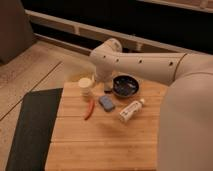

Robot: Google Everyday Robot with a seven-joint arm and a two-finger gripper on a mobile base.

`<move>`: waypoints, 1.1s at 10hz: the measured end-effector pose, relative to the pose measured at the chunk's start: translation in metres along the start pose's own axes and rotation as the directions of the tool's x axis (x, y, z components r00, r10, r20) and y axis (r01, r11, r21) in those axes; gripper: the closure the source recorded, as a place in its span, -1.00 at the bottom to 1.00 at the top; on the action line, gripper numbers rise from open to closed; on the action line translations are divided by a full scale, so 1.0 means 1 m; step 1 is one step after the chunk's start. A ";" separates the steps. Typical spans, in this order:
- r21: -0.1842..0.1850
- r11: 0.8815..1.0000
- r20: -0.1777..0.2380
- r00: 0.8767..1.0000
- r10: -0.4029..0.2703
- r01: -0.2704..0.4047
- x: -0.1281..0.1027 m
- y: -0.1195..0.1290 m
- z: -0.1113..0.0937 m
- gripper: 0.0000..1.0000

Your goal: Place the eraser on the white sponge

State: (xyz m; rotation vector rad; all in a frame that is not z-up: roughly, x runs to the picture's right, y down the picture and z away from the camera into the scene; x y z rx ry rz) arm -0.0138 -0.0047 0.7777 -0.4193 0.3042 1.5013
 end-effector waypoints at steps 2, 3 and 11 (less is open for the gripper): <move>0.047 0.999 0.005 1.000 0.018 -0.019 -0.012 -0.020 0.020 -0.30; 0.068 0.997 0.017 0.999 0.029 -0.030 -0.027 -0.032 0.032 -0.30; -0.039 0.993 0.048 0.993 -0.110 0.112 -0.096 -0.028 0.109 -0.30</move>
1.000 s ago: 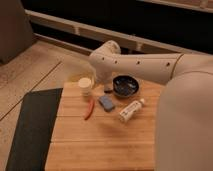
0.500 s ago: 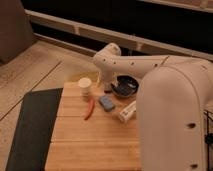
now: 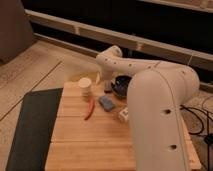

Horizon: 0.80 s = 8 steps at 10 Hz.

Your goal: Place the eraser on the white sponge

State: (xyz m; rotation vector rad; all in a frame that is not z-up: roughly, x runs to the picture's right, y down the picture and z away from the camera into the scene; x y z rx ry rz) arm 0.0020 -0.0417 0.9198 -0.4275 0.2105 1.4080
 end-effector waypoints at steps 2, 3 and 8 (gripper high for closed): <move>-0.037 0.998 -0.015 0.999 -0.047 0.047 -0.005 0.000 0.011 -0.30; -0.061 0.995 -0.028 0.997 -0.076 0.074 -0.006 -0.002 0.016 -0.30; -0.184 0.968 -0.081 0.979 -0.188 0.171 -0.015 -0.001 0.045 -0.30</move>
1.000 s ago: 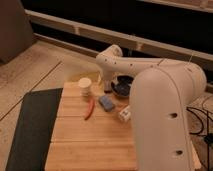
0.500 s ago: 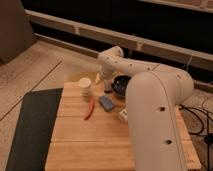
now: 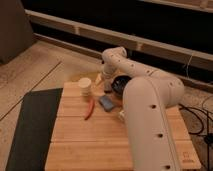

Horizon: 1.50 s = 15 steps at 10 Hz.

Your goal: Place the eraser on the white sponge

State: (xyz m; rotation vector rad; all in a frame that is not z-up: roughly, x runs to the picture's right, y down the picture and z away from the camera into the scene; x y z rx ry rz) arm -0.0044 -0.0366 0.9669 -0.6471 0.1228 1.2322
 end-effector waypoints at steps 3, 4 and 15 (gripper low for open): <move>-0.060 0.997 -0.046 0.998 -0.047 0.044 -0.004 -0.002 0.019 -0.30; -0.075 0.996 -0.056 0.997 -0.055 0.051 -0.006 -0.004 0.023 -0.30; -0.041 0.999 0.021 1.000 -0.005 0.005 -0.038 -0.056 0.005 -0.30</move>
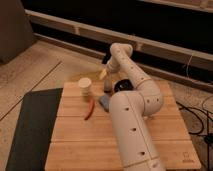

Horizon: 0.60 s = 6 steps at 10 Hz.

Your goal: Place the eraser on the white sponge

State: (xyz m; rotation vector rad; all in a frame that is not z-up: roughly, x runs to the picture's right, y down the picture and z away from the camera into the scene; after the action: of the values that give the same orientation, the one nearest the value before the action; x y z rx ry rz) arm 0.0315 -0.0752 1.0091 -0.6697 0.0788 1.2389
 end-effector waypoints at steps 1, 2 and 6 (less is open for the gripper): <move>0.000 1.000 -0.001 1.000 -0.001 0.001 0.000 0.001 0.001 -0.30; -0.001 1.000 -0.001 1.000 -0.003 0.003 -0.001 0.003 0.001 -0.30; 0.090 0.994 0.073 0.995 -0.065 0.059 -0.017 -0.017 -0.016 -0.30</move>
State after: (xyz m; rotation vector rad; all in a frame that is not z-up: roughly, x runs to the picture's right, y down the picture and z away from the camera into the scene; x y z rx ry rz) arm 0.0451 -0.1007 1.0105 -0.5445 0.0490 1.1927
